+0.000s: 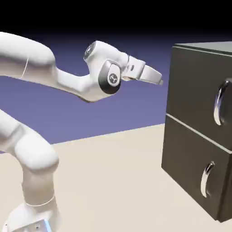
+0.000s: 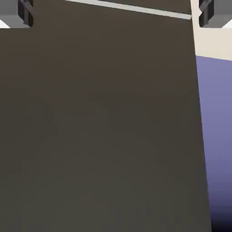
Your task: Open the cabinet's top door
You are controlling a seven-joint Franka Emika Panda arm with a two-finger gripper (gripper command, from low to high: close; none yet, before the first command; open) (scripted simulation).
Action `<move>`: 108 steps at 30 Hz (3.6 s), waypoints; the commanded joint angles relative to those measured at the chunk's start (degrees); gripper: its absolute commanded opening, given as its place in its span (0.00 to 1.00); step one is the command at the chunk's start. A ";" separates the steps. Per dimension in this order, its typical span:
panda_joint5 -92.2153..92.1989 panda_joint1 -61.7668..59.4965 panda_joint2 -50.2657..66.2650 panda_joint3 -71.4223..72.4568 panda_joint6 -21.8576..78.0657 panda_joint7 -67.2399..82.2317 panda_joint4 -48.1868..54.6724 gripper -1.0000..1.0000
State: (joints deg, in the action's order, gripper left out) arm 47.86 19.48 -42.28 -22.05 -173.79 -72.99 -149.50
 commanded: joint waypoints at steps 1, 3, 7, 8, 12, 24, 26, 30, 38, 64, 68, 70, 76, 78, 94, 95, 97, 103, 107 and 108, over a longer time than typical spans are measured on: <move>2.50 0.98 -0.50 -1.15 0.01 -1.59 0.60 1.00; 7.48 2.94 -1.50 -3.45 0.03 -4.77 1.80 1.00; 17.45 6.85 -3.51 -8.04 0.08 -11.13 4.19 1.00; 19.94 7.83 -4.01 -9.19 0.09 -12.72 4.79 1.00; 29.90 11.75 -6.01 -13.78 0.14 -19.08 7.18 1.00; 59.81 23.49 -12.02 -27.56 0.27 -38.16 14.37 1.00; 64.79 25.45 -13.03 -29.85 0.29 -41.34 15.56 1.00; 74.76 29.36 -15.03 -34.45 0.34 -47.70 17.96 1.00; 94.69 37.19 -19.04 -43.63 0.43 -60.41 22.75 1.00; 114.59 41.51 -19.70 -50.48 14.75 -77.66 19.76 0.00; 117.69 36.94 -13.73 -47.59 15.43 -87.22 17.77 0.00; 117.99 33.25 -10.83 -44.89 16.61 -91.27 15.69 0.00; 108.80 20.80 -10.31 -33.98 25.56 -89.51 4.49 0.00; 104.83 16.98 -11.07 -29.85 28.97 -88.23 0.67 0.00; 80.41 -8.15 -11.34 2.58 37.69 -90.90 -12.86 0.00; 79.28 -9.98 -11.24 4.65 37.22 -91.42 -13.09 0.00; 77.51 -14.02 -10.78 8.80 35.54 -92.94 -13.21 0.00; 64.37 -17.76 -14.43 19.39 39.52 -89.38 -16.42 0.00; 54.40 -16.74 -16.67 25.74 45.16 -86.10 -18.01 0.00; 51.91 -16.34 -17.02 27.40 46.74 -85.41 -18.23 0.00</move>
State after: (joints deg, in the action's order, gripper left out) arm 99.86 3.13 -59.30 5.33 -127.11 -158.45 -167.73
